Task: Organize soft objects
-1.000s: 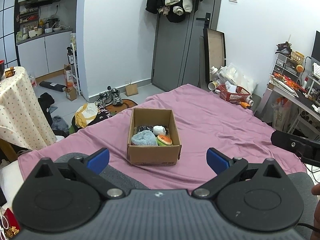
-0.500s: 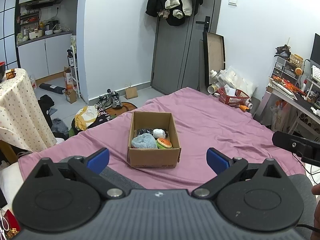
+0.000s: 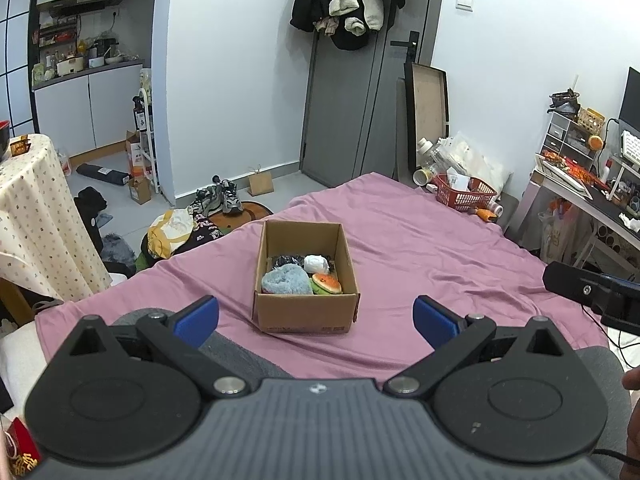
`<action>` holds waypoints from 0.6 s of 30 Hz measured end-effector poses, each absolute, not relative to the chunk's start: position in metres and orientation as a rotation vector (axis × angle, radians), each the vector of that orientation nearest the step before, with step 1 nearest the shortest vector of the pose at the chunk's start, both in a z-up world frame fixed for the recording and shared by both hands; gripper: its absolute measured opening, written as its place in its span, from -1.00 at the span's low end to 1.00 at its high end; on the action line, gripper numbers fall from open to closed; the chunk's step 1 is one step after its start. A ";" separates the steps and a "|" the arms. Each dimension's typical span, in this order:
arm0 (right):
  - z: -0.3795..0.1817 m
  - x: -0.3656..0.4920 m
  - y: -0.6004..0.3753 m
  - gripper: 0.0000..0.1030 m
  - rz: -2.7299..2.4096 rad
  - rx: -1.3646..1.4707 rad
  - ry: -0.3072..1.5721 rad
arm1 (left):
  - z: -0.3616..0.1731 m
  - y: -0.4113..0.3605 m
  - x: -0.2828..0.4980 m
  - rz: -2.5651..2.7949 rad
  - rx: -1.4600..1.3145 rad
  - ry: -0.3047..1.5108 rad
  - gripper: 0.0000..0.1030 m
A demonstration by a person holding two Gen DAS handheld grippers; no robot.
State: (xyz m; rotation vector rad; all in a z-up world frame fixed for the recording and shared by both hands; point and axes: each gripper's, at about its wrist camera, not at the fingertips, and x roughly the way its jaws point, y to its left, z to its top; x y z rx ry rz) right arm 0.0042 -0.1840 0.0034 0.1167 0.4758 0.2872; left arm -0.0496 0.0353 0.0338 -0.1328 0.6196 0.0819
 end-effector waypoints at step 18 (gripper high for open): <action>0.003 0.004 -0.188 1.00 0.283 0.121 0.478 | 0.031 0.030 -0.051 0.073 -0.132 0.628 0.99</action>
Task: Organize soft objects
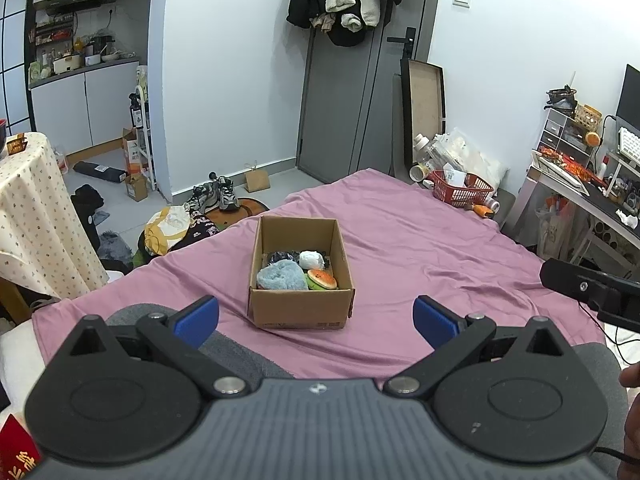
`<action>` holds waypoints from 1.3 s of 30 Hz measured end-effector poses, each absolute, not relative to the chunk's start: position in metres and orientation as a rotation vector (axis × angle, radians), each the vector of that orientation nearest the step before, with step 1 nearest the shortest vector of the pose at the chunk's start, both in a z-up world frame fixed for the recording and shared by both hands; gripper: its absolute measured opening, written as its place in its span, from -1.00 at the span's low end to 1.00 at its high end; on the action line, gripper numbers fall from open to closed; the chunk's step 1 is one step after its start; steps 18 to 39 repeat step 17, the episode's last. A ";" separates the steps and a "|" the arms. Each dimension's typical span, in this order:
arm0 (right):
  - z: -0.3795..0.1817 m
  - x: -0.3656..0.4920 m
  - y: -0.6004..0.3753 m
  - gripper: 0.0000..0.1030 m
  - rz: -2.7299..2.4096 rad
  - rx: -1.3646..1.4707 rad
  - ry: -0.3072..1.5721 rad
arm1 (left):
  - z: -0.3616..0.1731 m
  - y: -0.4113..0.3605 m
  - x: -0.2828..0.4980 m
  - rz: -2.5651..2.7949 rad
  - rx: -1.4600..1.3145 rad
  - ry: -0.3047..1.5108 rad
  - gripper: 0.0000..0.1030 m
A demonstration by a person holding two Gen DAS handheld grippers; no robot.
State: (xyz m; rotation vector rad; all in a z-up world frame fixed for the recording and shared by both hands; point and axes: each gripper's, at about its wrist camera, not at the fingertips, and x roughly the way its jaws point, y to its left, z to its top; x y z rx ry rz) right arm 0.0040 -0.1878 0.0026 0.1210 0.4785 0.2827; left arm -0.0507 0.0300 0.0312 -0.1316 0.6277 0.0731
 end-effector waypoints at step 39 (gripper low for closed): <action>-0.003 0.008 -0.187 1.00 0.273 0.127 0.483 | 0.026 0.028 -0.043 0.046 -0.135 0.618 0.99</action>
